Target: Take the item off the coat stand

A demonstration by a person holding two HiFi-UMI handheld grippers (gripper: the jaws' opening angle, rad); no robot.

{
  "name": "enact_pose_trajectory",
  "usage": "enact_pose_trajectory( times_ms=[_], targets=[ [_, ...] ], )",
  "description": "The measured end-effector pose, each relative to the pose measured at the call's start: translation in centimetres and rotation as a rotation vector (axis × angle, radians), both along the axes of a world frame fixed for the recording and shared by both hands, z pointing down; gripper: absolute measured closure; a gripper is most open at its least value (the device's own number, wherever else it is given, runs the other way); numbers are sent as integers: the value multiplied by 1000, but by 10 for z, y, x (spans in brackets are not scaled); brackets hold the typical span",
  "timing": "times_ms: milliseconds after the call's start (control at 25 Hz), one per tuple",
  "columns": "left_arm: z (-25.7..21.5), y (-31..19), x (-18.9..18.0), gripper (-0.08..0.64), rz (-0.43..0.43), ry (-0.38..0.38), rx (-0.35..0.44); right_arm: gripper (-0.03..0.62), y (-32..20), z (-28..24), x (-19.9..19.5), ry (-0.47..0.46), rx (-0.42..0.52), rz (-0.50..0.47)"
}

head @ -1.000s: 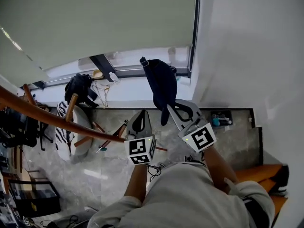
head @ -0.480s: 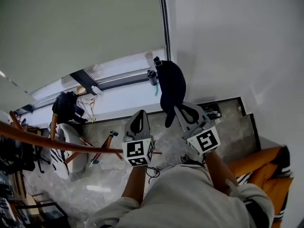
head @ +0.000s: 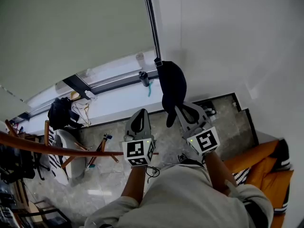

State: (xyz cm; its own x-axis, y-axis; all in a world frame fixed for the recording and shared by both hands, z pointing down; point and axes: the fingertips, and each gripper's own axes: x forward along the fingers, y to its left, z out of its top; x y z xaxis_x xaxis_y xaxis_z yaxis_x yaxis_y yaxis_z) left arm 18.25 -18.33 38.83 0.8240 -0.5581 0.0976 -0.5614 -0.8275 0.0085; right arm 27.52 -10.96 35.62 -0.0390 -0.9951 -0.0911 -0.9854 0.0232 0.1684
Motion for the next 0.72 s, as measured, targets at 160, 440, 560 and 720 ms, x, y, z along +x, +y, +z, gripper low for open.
enact_pose_trajectory(
  times_ms=[160,440,560,720],
  targets=[
    [2,5,2,549,3,-7,-5,568,4,-1,2,-4,4,1],
    [1,8,-1,549,-17,-9,4,568,5,2,-4,-16,-4,-32],
    [-1,7,-5,549,-30,-6,7,568,3,1,-7,-12,-3,-42],
    [1,6,-12,549,-45,-9,8,568,1,2,-11,-16,1,-55]
  ],
)
